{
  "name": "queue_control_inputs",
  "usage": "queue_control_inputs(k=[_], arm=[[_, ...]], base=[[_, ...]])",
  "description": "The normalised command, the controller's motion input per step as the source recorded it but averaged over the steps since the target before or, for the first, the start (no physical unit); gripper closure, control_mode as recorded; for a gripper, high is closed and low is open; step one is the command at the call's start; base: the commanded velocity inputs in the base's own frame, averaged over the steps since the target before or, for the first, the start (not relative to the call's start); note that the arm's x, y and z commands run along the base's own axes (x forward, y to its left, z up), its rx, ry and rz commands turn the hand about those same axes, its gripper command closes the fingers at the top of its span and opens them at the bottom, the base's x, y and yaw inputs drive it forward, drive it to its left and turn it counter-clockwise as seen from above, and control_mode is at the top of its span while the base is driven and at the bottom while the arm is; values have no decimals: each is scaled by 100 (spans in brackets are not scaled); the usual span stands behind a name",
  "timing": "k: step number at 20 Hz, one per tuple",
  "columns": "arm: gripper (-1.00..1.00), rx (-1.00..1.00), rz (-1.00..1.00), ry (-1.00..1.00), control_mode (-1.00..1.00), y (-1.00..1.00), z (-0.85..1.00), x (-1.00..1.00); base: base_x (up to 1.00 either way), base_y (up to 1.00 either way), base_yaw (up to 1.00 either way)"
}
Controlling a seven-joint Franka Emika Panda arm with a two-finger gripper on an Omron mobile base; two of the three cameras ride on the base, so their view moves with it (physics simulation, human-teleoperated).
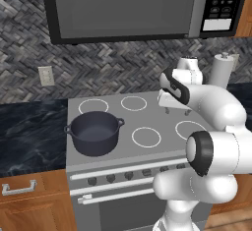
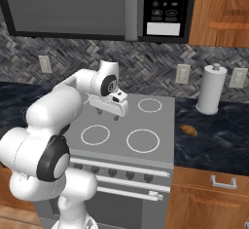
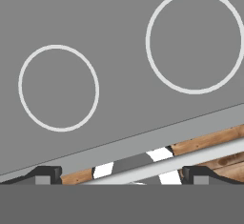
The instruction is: Turn on the burner for the pot on the stove. Wait thirty seconds for the pot to heat up. Then add the potato to the pot.
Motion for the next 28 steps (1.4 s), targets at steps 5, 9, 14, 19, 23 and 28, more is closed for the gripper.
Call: queue_control_inputs(k=[5,9,14,19,23,28], arm=[[-100,0,0,0,-100,0,0,0],[-100,0,0,0,-100,0,0,0],[-100,0,0,0,-100,0,0,0],[-100,0,0,0,-100,0,0,0],[-100,0,0,0,-100,0,0,0],[-100,0,0,0,-100,0,0,0]], base=[[0,0,0],[0,0,0],[0,0,0],[0,0,0],[0,0,0],[0,0,0]])
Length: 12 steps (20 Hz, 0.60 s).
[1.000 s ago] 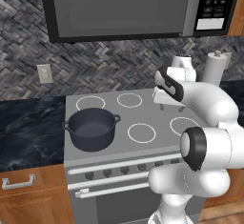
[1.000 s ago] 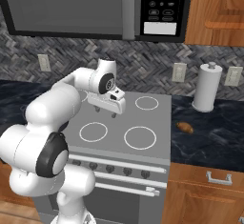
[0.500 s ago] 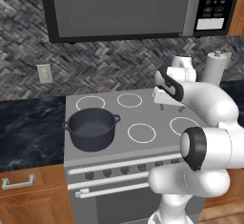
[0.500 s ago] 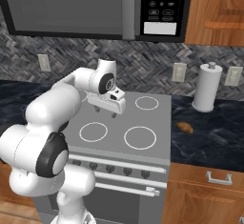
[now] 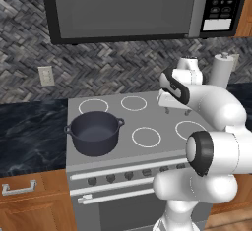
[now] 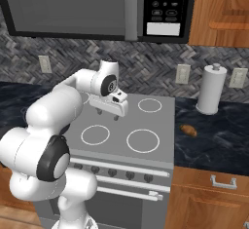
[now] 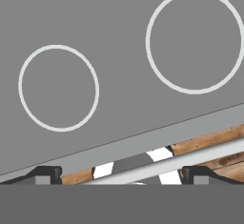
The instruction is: Turn on the burner for the pot on the stove. Wait thirty seconds for the pot to heat up. Then add the potato to the pot.
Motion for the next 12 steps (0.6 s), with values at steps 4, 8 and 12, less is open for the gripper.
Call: queue_control_inputs(k=[4,8,12], arm=[[-100,0,0,0,-100,0,0,0],[-100,0,0,0,-100,0,0,0],[-100,0,0,0,-100,0,0,0]], base=[[0,0,0],[0,0,0],[0,0,0]])
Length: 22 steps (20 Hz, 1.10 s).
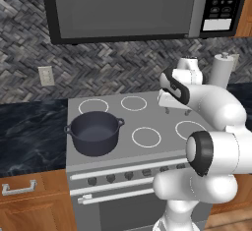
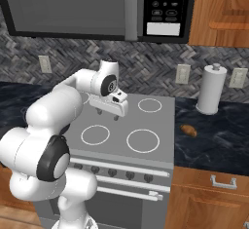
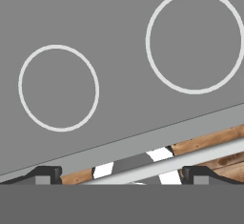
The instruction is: Turn on the burner for the pot on the stove. Wait thirty seconds for the pot to heat up. Then add the potato to the pot.
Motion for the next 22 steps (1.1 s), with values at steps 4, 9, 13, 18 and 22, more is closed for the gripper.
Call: queue_control_inputs(k=[4,9,13,18,22], arm=[[-100,0,0,0,-100,0,0,0],[-100,0,0,0,-100,0,0,0],[-100,0,0,0,-100,0,0,0],[-100,0,0,0,-100,0,0,0],[-100,0,0,0,-100,0,0,0]], base=[[0,0,0],[0,0,0],[0,0,0],[0,0,0],[0,0,0]])
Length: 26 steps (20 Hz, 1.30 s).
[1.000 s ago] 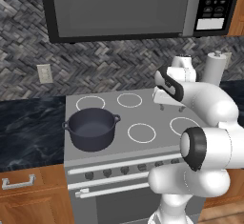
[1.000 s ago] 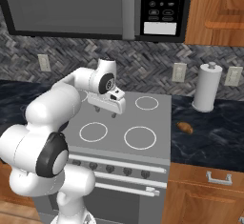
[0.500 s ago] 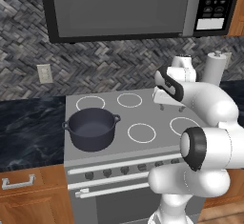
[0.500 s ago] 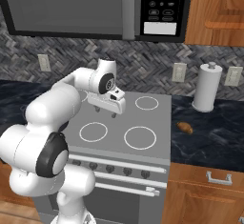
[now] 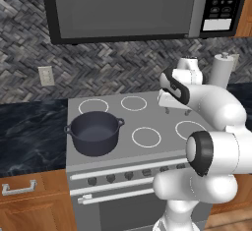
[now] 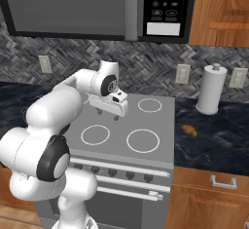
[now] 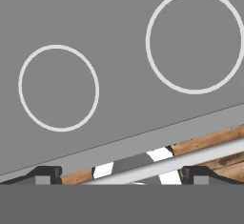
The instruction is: Turn on the burner for the pot on the stove. Wait thirty seconds for the pot to heat up. Then add the potato to the pot.
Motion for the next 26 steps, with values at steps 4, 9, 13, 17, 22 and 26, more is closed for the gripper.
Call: queue_control_inputs(k=[4,9,13,17,22,26], arm=[[-100,0,0,0,-100,0,0,0],[-100,0,0,0,-100,0,0,0],[-100,0,0,0,-100,0,0,0],[-100,0,0,0,-100,0,0,0],[-100,0,0,0,-100,0,0,0],[-100,0,0,0,-100,0,0,0]], base=[[0,0,0],[0,0,0],[0,0,0],[0,0,0],[0,0,0],[0,0,0]])
